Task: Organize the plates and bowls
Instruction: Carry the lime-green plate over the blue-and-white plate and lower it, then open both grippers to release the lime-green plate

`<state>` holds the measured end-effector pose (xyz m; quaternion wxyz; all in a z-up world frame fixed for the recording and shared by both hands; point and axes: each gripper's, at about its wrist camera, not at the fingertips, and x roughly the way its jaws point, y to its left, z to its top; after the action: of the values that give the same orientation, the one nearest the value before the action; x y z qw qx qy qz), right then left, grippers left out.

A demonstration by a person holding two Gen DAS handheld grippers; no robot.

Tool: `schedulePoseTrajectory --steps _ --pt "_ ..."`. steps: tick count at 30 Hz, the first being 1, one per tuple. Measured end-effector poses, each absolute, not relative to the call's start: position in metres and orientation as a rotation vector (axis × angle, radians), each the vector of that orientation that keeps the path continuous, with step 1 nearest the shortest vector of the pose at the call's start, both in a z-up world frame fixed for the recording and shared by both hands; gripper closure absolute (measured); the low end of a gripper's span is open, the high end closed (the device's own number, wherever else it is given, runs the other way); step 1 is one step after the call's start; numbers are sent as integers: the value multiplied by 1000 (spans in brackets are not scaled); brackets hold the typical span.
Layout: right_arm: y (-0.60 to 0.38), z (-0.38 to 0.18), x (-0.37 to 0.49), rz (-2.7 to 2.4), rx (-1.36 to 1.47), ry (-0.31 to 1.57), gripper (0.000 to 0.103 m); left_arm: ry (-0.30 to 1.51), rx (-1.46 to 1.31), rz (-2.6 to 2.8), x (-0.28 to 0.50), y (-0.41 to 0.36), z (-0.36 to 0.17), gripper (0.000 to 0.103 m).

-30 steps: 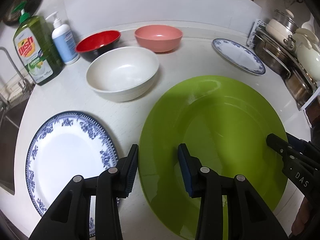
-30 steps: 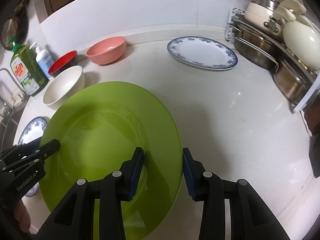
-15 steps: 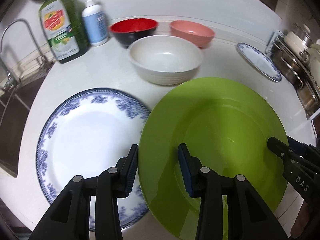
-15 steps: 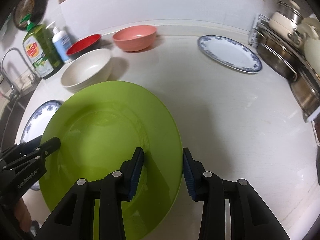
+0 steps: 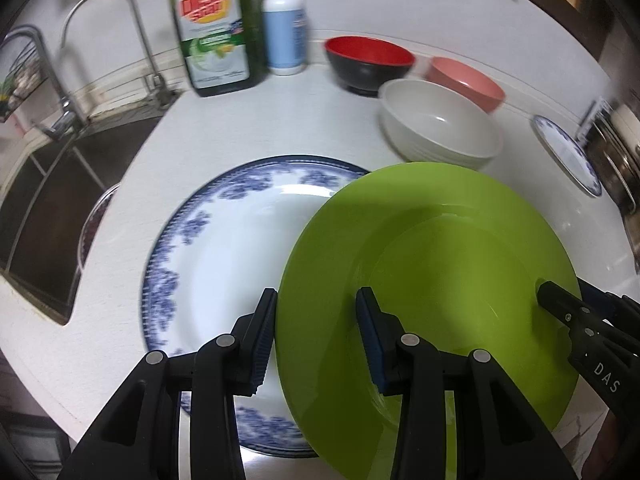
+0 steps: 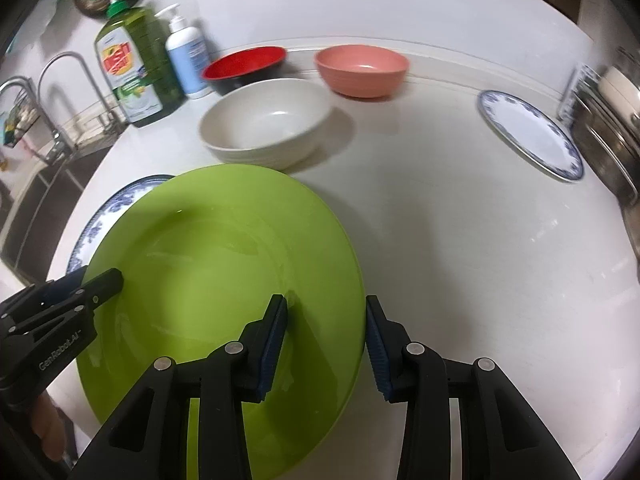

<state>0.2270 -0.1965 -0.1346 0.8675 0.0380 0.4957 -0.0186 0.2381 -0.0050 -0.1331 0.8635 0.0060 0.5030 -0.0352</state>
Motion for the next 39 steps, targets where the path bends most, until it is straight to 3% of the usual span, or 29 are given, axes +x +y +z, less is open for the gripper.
schedulePoseTrajectory --steps 22,39 --pt "-116 -142 265 85 16 1049 63 1055 -56 66 254 79 -140 63" --pt "-97 -155 280 94 -28 1083 62 1081 -68 92 267 94 -153 64"
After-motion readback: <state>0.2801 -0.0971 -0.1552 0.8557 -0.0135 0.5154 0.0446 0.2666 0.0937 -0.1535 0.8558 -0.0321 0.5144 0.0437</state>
